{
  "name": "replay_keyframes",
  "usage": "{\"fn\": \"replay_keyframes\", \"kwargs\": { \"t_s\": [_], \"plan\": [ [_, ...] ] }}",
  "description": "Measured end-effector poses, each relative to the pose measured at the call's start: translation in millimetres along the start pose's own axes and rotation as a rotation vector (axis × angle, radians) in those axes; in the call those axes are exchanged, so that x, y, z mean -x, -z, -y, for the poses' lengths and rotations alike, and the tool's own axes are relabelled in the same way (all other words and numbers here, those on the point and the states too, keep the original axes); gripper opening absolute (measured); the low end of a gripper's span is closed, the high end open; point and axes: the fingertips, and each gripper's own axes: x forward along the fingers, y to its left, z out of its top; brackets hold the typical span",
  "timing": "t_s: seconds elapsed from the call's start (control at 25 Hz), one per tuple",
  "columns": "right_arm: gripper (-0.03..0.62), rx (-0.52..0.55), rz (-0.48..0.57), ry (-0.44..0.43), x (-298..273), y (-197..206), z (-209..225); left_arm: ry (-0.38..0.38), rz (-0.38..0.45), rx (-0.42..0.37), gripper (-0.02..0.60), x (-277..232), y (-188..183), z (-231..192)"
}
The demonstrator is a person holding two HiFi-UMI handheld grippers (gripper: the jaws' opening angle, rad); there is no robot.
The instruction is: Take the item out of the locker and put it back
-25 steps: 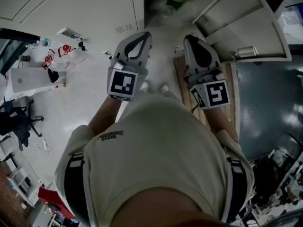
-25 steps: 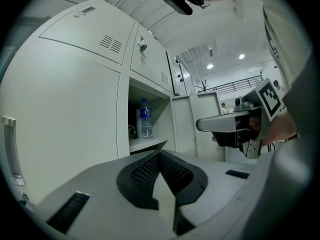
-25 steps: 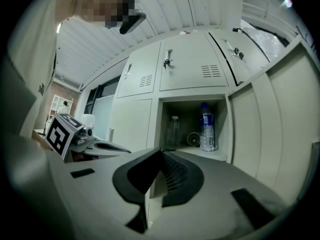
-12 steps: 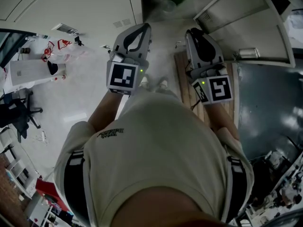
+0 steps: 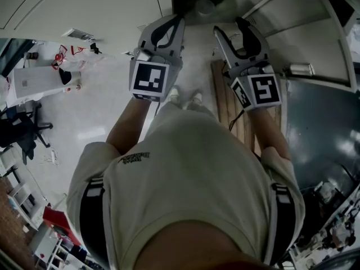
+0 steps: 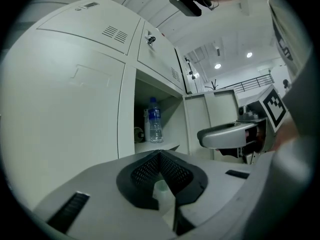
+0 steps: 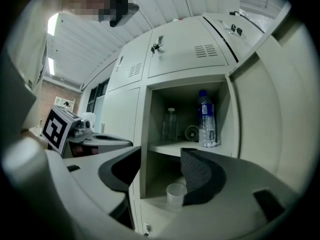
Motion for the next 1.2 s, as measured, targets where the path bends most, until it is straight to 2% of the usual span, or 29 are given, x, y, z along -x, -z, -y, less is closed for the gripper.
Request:
{"fn": "replay_keyframes", "kwargs": {
  "t_s": [0.16, 0.24, 0.4, 0.48, 0.64, 0.68, 0.84, 1.2],
  "plan": [
    [0.258, 0.004, -0.011, -0.012, -19.7, 5.8, 6.7, -0.011, 0.010, 0.003, 0.014, -11.1, -1.5, -6.5],
    [0.311, 0.018, -0.014, -0.005, -30.1, 8.0, 12.9, -0.014, 0.017, 0.007, 0.014, -17.4, -2.7, -8.1],
    [0.311, 0.039, -0.034, 0.020, -50.6, 19.8, 25.3, -0.004, 0.007, 0.002, 0.014, -32.7, 4.5, -6.7],
    [0.347, 0.043, -0.062, 0.027, -61.8, 32.2, 29.0, 0.002, 0.000, 0.005, 0.014, -42.2, 13.1, -7.0],
    [0.349, 0.028, -0.120, 0.035, -82.2, 64.1, 32.5, -0.006, -0.017, 0.010, 0.014, -54.7, 32.9, -11.4],
    [0.376, 0.021, -0.137, 0.035, -86.5, 73.3, 32.8, -0.007, -0.030, 0.014, 0.014, -56.7, 39.6, -11.4],
    [0.377, 0.008, -0.188, 0.040, -102.6, 104.3, 36.3, -0.007, -0.052, 0.074, 0.014, -66.9, 62.8, -7.8],
    [0.377, 0.007, -0.285, 0.075, -125.0, 160.1, 46.9, -0.015, -0.136, 0.130, 0.014, -78.8, 117.2, -1.8]
  ]
}}
